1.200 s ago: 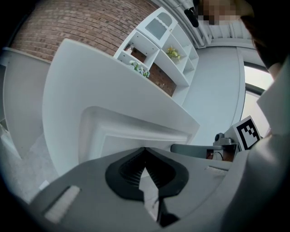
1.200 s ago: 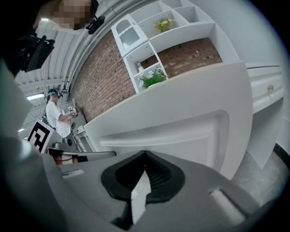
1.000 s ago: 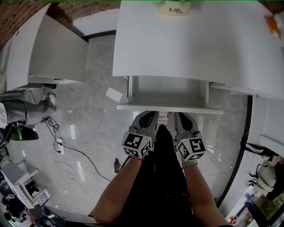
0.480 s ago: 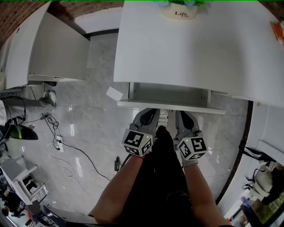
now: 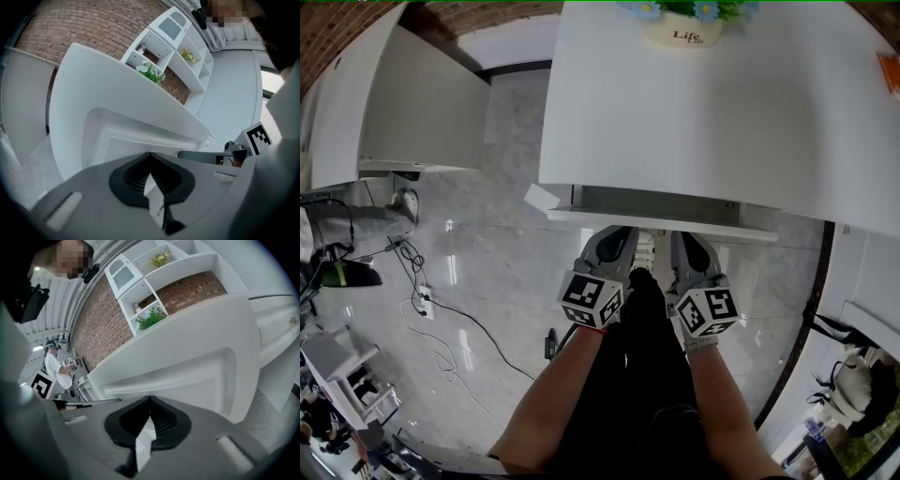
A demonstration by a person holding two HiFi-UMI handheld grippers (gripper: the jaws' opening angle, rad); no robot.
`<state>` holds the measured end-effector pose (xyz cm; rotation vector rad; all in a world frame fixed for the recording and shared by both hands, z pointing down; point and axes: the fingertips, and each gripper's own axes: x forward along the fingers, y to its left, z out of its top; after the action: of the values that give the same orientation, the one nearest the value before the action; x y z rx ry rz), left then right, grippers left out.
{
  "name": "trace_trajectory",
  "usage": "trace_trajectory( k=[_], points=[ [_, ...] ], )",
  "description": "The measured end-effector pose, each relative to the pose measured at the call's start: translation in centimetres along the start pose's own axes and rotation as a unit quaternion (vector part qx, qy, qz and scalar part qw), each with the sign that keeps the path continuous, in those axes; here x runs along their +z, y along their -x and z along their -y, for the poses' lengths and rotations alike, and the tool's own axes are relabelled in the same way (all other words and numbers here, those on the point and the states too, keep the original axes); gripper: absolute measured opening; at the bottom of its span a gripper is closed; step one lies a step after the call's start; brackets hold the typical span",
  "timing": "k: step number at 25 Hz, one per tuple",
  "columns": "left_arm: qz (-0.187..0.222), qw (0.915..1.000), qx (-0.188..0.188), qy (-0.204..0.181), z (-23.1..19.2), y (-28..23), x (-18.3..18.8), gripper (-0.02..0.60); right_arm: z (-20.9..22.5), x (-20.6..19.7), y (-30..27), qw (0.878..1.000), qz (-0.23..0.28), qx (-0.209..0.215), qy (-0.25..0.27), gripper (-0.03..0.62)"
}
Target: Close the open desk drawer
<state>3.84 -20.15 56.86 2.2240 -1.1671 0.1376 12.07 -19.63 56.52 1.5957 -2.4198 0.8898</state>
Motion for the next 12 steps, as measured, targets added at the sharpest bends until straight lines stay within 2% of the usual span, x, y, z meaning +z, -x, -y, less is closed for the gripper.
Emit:
trace_trajectory(
  k=[12],
  points=[
    [-0.002, 0.9999, 0.010, 0.005, -0.9, -1.6, 1.1, 0.002, 0.7, 1.0, -1.6, 1.000, -0.003, 0.007, -0.015, 0.002]
  ],
)
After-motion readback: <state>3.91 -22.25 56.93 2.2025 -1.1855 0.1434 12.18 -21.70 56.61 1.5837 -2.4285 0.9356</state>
